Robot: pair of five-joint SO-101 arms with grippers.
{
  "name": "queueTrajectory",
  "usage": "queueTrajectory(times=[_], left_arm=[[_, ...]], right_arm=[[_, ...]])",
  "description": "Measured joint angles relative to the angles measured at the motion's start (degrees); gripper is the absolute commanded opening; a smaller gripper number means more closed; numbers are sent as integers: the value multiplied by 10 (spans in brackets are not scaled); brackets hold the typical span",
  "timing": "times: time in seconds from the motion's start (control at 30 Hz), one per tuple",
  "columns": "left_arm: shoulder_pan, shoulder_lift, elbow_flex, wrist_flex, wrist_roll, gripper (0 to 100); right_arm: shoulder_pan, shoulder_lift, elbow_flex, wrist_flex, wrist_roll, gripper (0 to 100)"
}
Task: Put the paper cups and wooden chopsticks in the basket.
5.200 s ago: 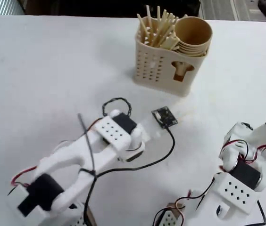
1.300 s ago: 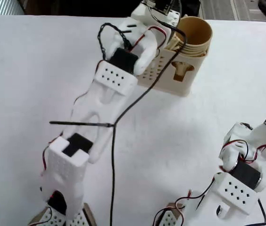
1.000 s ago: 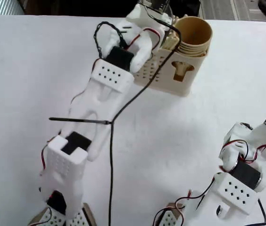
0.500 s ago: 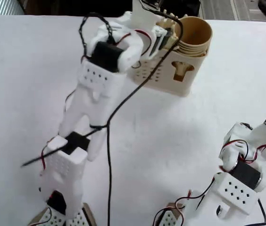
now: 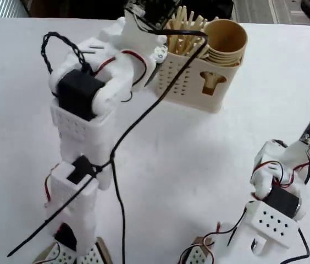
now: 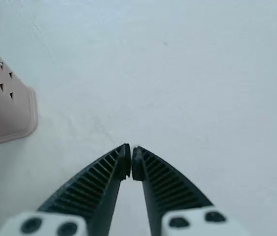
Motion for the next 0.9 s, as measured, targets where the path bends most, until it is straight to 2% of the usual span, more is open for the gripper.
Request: queueTrajectory(times=[0.2, 0.43, 0.5, 0.8, 0.9], left_arm=[[-46, -85, 0, 4, 47, 24], [-55, -233, 20, 4, 47, 24], [-65, -280, 62, 4, 47, 24], [-87, -549, 352, 4, 47, 24], [-88, -640, 446, 0, 47, 24]], right_arm=[[-69, -90, 0, 46, 0, 20], [-192, -329, 25, 149, 7, 20], [-202, -371, 51, 151, 25, 20], [-207, -373, 112, 172, 34, 19], [-237, -374, 113, 200, 34, 19]])
